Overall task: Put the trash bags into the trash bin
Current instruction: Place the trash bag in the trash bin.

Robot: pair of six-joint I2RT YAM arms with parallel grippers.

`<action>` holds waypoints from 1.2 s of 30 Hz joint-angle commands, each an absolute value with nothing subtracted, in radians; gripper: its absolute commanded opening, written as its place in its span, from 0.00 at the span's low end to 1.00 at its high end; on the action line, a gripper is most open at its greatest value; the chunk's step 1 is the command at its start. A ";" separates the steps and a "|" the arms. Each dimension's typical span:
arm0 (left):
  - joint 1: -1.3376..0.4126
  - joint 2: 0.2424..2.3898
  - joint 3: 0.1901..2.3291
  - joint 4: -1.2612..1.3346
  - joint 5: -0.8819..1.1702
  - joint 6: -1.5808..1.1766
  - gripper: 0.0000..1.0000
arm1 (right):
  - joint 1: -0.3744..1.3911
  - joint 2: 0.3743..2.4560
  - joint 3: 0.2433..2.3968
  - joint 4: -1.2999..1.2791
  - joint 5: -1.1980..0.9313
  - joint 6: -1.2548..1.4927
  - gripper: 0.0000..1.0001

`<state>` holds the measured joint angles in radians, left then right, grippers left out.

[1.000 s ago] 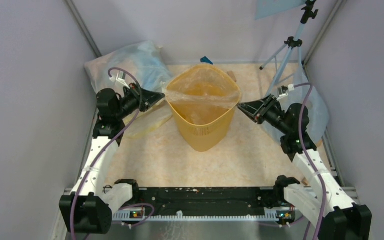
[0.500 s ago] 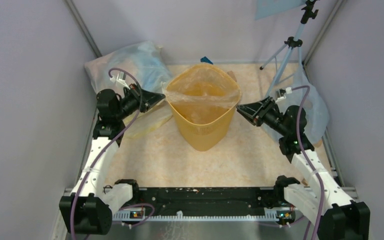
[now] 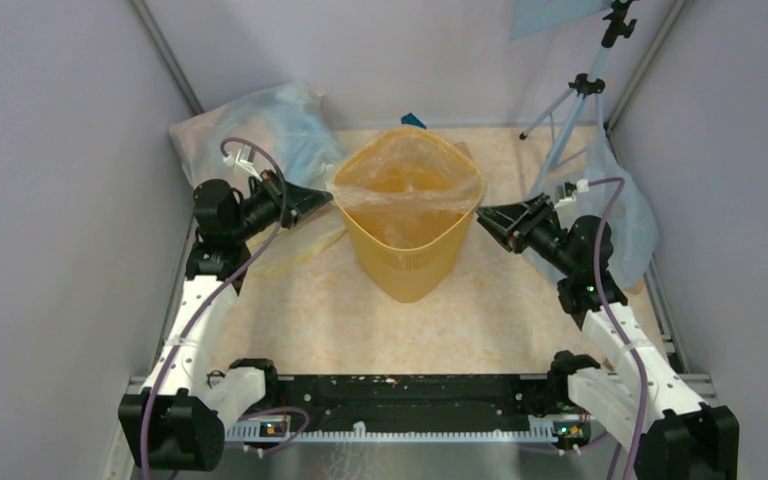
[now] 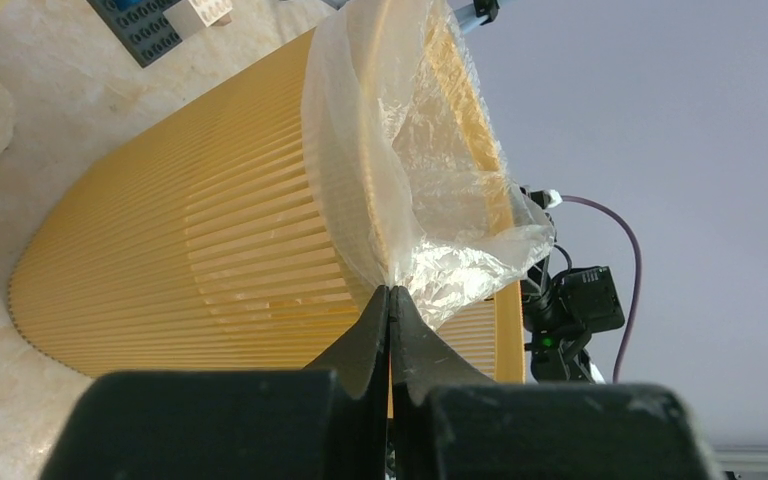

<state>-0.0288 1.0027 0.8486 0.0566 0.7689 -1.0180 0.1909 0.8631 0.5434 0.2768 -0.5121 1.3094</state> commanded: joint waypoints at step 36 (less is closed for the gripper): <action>-0.028 1.009 0.844 0.083 0.808 -1.005 0.00 | 0.268 1.028 0.303 1.086 -0.319 1.801 0.52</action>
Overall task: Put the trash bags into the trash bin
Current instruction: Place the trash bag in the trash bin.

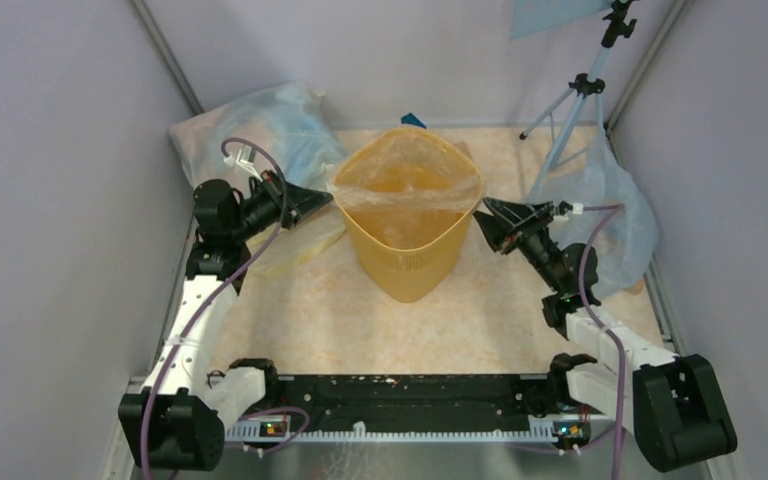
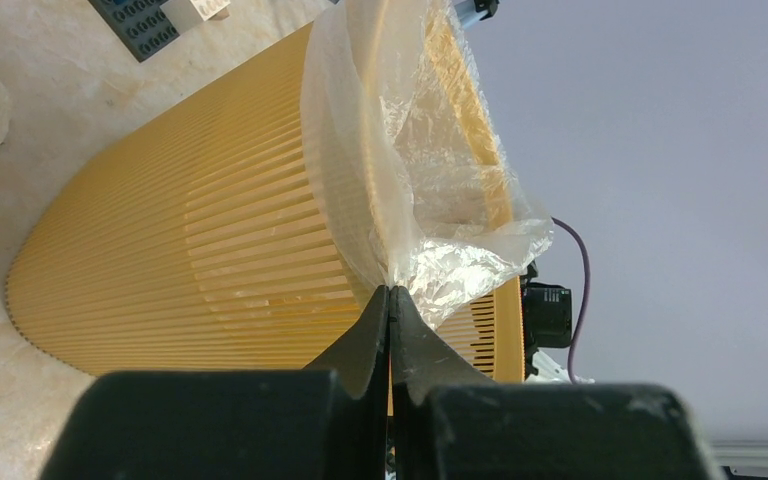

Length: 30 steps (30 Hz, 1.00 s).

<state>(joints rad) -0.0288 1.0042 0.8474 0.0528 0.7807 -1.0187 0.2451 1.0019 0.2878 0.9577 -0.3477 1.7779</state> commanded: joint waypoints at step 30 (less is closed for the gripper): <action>-0.017 0.972 0.865 -0.057 0.934 -0.927 0.00 | 0.246 0.972 0.248 0.904 -0.332 1.728 0.00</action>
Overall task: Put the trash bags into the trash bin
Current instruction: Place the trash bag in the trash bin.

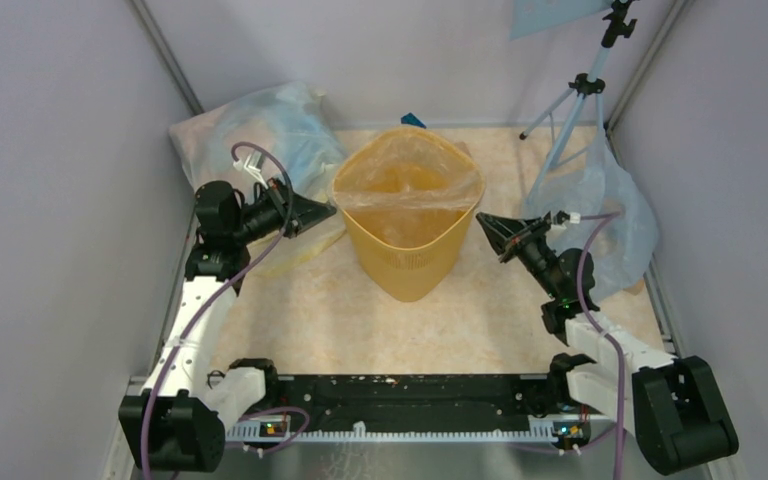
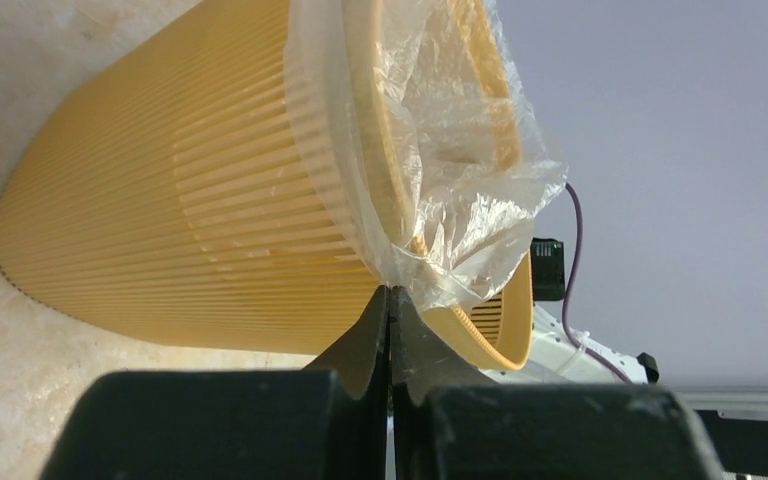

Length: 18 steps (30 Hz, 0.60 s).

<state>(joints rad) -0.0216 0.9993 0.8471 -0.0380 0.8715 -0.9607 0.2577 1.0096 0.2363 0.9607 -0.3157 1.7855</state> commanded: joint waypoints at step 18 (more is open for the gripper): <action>-0.017 0.947 0.867 -0.062 0.950 -0.908 0.00 | 0.224 0.816 0.690 0.173 -0.408 1.077 0.47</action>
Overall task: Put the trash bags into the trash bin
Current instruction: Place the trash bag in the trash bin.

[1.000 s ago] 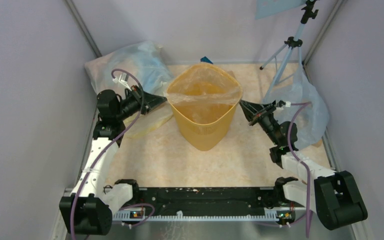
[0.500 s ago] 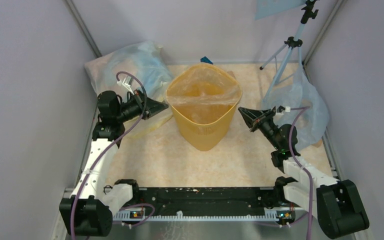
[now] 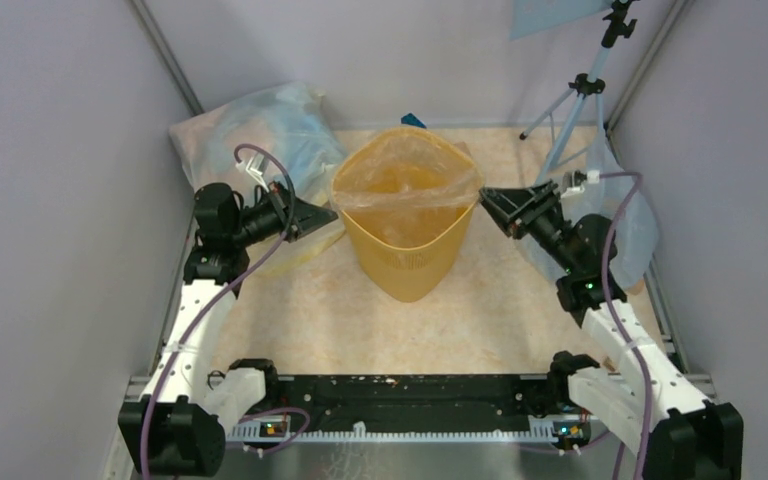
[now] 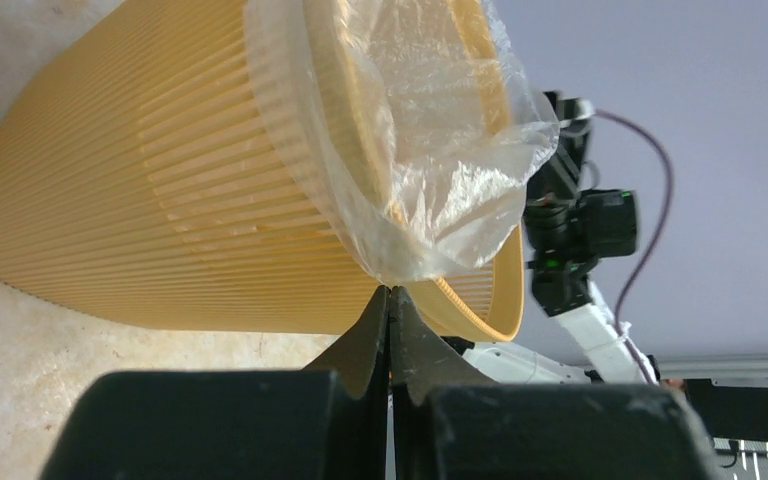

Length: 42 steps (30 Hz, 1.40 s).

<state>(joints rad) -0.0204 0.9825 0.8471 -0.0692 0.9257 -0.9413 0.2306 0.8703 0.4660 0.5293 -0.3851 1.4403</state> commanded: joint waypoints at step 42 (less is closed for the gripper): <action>-0.392 0.899 1.085 -0.085 0.481 0.068 0.49 | 0.372 1.209 1.440 -0.391 -0.878 -0.047 0.50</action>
<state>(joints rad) -0.2863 0.8413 1.0237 -0.1398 0.5808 -0.1650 0.3515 1.1721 1.3659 -0.3183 -0.7860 0.1280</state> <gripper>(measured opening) 0.479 0.482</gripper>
